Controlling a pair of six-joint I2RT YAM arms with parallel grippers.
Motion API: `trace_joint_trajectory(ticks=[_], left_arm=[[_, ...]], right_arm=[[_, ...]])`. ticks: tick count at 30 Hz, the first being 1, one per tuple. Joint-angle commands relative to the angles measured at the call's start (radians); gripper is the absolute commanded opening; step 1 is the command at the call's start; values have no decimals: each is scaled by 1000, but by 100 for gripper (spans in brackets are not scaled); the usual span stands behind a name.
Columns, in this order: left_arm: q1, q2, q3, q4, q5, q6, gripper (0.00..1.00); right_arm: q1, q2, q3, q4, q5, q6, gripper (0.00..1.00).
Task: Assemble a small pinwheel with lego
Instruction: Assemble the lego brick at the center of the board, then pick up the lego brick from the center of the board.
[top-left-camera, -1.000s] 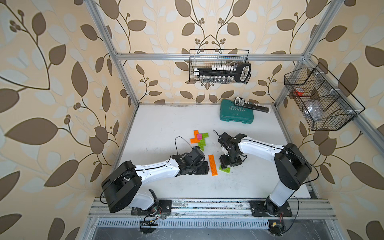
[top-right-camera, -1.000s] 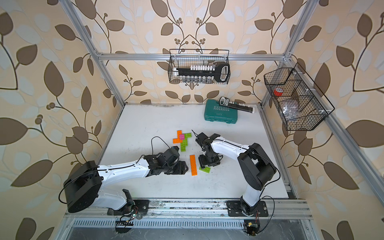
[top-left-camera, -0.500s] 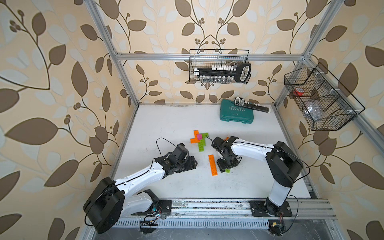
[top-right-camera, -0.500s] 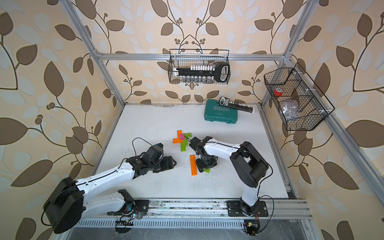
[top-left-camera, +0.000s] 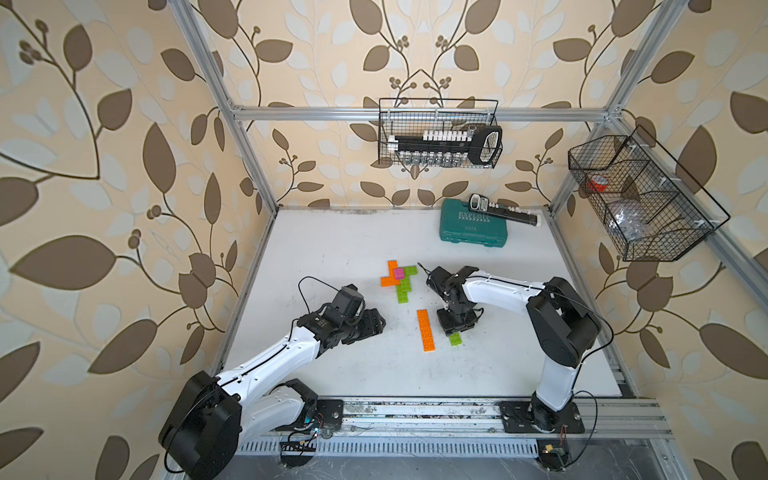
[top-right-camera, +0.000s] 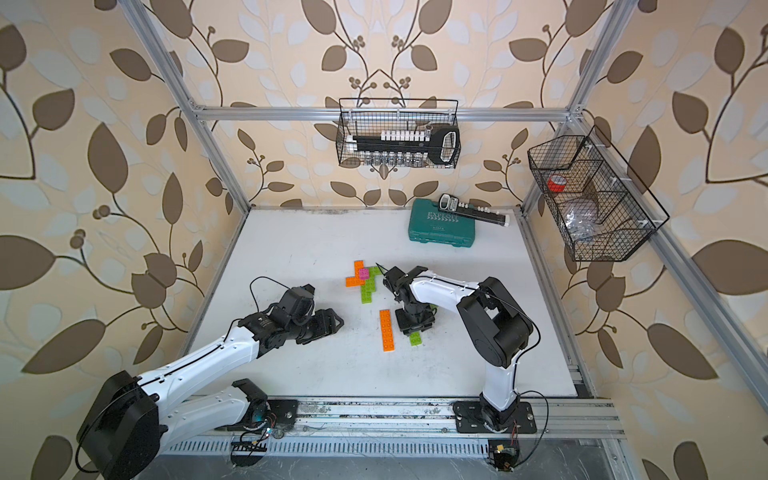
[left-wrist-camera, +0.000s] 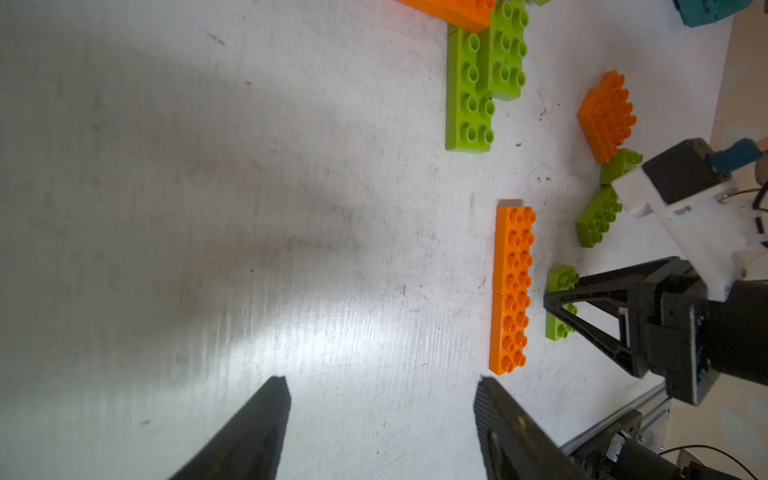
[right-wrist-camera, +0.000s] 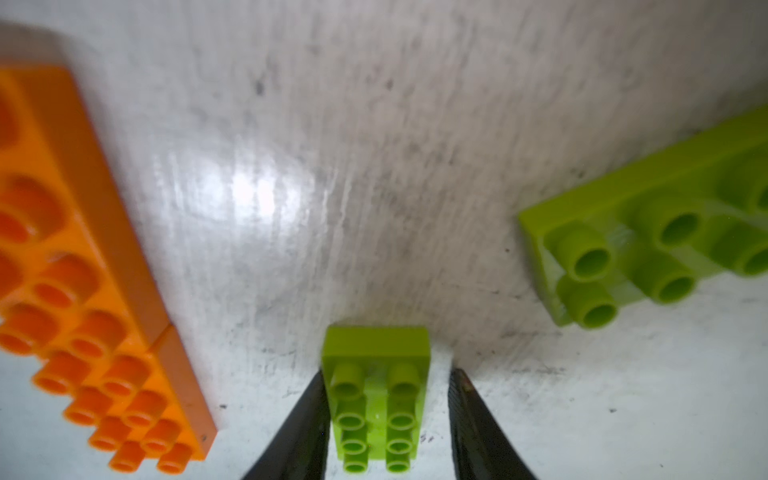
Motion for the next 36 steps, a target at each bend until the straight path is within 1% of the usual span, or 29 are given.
trace_joint_trajectory(ticks=[1, 2, 3, 6, 7, 9, 12, 14, 15, 18, 25, 30, 36], left_arm=[[-3, 25, 36, 7, 32, 47, 73], [-18, 38, 51, 5, 20, 57, 73], [-46, 53, 71, -7, -5, 66, 73], [-163, 116, 141, -29, -90, 86, 73], [-201, 143, 159, -29, -106, 87, 73], [-273, 216, 198, -2, -119, 80, 73], [-350, 317, 239, 63, -108, 55, 73], [-385, 362, 269, 99, -97, 39, 73], [-396, 410, 278, 121, -89, 28, 73], [-401, 444, 278, 180, -60, -5, 73], [-400, 420, 248, 184, -83, -13, 73], [-400, 412, 239, 198, -89, -23, 73], [-397, 389, 229, 206, -99, -17, 73]], right_arm=[[-1, 0, -8, 4, -6, 37, 47], [-1, -13, -10, 6, -9, 43, 53], [0, -31, -15, 7, -9, 48, 57], [0, -107, -31, 1, 15, 71, 58], [0, -129, -38, -1, 19, 82, 57], [1, -179, -57, -4, 20, 109, 52], [18, -212, -74, -1, -5, 135, 40], [35, -203, -68, -12, -3, 140, 33], [37, -195, -62, -19, 5, 140, 29], [37, -175, -50, -22, 11, 128, 23], [37, -116, -36, -24, -17, 97, 15], [37, -100, -45, -3, -53, 95, 13], [37, -76, -33, 2, -48, 95, 13]])
